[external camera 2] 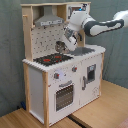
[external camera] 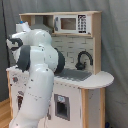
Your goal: Play with the kitchen
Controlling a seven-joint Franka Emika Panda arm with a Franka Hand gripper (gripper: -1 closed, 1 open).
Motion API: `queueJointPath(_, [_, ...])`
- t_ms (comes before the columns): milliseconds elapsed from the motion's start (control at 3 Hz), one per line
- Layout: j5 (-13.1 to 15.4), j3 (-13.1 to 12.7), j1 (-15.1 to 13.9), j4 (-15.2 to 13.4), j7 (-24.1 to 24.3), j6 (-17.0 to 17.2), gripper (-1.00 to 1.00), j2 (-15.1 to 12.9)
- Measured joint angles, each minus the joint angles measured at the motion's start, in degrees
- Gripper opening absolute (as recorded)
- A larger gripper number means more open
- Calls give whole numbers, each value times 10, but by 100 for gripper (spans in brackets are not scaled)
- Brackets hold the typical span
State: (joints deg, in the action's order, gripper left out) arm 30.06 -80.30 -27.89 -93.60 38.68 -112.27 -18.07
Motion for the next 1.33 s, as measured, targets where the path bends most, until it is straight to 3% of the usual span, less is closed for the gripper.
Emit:
queueJointPath(667, [54, 50, 82, 31, -5, -20, -100, -60])
queueJointPath(1333, [101, 75, 149, 87, -15, -12, -100, -119])
